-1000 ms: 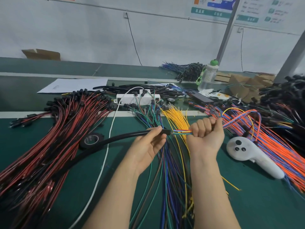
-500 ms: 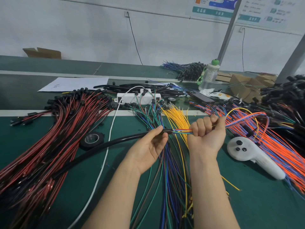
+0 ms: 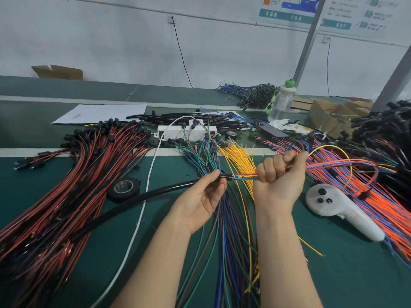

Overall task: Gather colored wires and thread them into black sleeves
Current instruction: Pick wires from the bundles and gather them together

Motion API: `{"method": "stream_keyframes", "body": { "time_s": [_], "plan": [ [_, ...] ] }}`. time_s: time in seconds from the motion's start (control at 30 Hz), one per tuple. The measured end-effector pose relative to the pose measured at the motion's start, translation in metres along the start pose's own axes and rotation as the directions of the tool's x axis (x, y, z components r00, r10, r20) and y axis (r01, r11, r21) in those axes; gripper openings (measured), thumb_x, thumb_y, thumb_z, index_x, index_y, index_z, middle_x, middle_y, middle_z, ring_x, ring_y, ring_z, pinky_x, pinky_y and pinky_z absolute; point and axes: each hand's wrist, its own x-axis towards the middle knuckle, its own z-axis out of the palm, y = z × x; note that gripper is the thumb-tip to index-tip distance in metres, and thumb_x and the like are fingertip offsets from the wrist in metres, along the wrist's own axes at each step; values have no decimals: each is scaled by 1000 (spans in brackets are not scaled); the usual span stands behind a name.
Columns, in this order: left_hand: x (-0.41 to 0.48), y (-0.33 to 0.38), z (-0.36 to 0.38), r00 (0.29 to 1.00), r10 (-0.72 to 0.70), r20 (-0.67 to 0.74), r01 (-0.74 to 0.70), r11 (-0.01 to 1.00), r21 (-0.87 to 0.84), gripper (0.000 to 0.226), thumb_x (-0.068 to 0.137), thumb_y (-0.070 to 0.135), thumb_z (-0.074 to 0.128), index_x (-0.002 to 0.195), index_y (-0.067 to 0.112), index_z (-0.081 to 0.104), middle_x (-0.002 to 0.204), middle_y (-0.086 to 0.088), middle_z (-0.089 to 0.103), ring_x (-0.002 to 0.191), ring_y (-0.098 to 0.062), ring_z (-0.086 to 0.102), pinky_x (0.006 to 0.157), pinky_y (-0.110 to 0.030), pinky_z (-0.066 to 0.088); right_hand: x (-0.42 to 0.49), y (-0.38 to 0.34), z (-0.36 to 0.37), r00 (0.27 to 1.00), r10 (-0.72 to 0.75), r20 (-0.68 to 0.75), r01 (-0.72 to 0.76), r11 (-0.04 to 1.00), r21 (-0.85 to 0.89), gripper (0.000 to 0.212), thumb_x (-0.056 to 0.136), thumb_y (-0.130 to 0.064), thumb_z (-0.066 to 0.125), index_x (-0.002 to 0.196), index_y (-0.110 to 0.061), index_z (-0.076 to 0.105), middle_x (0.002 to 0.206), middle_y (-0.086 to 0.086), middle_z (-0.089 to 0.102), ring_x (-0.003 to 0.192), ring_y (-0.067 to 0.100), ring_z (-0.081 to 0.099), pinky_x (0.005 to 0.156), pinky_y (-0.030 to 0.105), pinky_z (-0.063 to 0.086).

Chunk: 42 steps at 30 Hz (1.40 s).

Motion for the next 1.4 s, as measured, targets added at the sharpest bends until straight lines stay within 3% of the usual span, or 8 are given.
{"method": "stream_keyframes", "body": {
  "time_s": [0.17, 0.3, 0.57, 0.87, 1.2, 1.3, 1.4],
  "plan": [
    [1, -2, 0, 1000, 13, 6, -13, 1000, 25, 14, 71, 10, 67, 58, 5, 71, 65, -7, 64, 57, -10, 65, 49, -14, 53, -1, 0, 1, 1000, -5, 5, 5, 999, -47, 46, 103, -38, 35, 62, -18, 36, 41, -8, 17, 33, 7, 13, 34, 19, 13],
    [0, -2, 0, 1000, -10, 10, 9, 999, 35, 6, 74, 9, 66, 76, 3, 64, 65, -7, 63, 56, -10, 64, 48, -14, 52, 0, -2, 0, 1000, 2, -5, -3, 999, -39, 45, 104, -37, 33, 63, -18, 35, 41, -8, 17, 32, 6, 14, 33, 19, 13],
    [-4, 2, -3, 991, -124, 51, 123, 992, 37, 32, 63, 9, 70, 91, 1, 58, 72, -9, 59, 55, -12, 64, 48, -14, 53, 3, -5, 0, 999, 44, 32, -43, 999, -13, 45, 103, -42, 31, 65, -18, 36, 40, -9, 18, 41, 10, 4, 32, 18, 12],
    [-4, 2, -2, 976, -201, 82, 204, 979, -30, 31, 66, 7, 69, 94, -3, 58, 74, -13, 60, 57, -14, 65, 47, -16, 54, 2, -8, 0, 997, 38, 67, -36, 999, -26, 47, 103, -44, 29, 64, -17, 36, 40, -9, 18, 41, 10, 5, 34, 18, 11],
    [0, -3, 2, 995, -79, 66, 84, 994, -66, 16, 67, 7, 65, 79, -3, 63, 64, -10, 60, 56, -14, 64, 47, -16, 53, 0, -6, 2, 999, 6, 52, -4, 999, -49, 46, 101, -44, 34, 64, -18, 36, 41, -9, 17, 42, 11, 5, 38, 21, 8],
    [3, -5, 0, 998, -8, 69, 3, 998, 62, 17, 69, 13, 67, 79, 1, 68, 61, -4, 60, 52, -6, 57, 47, -14, 50, 1, -6, 1, 1000, 12, 19, -12, 1000, -13, 45, 103, -42, 32, 65, -18, 37, 41, -9, 17, 43, 11, 4, 35, 19, 10],
    [9, -7, -2, 967, 253, 24, -248, 921, 300, 5, 88, 13, 55, 84, 12, 59, 70, 0, 69, 61, -6, 58, 61, -20, 45, 4, -7, -3, 999, 35, -11, -34, 998, 44, 45, 104, -41, 30, 65, -17, 37, 40, -9, 18, 43, 11, 4, 33, 18, 11]
  ]
}}
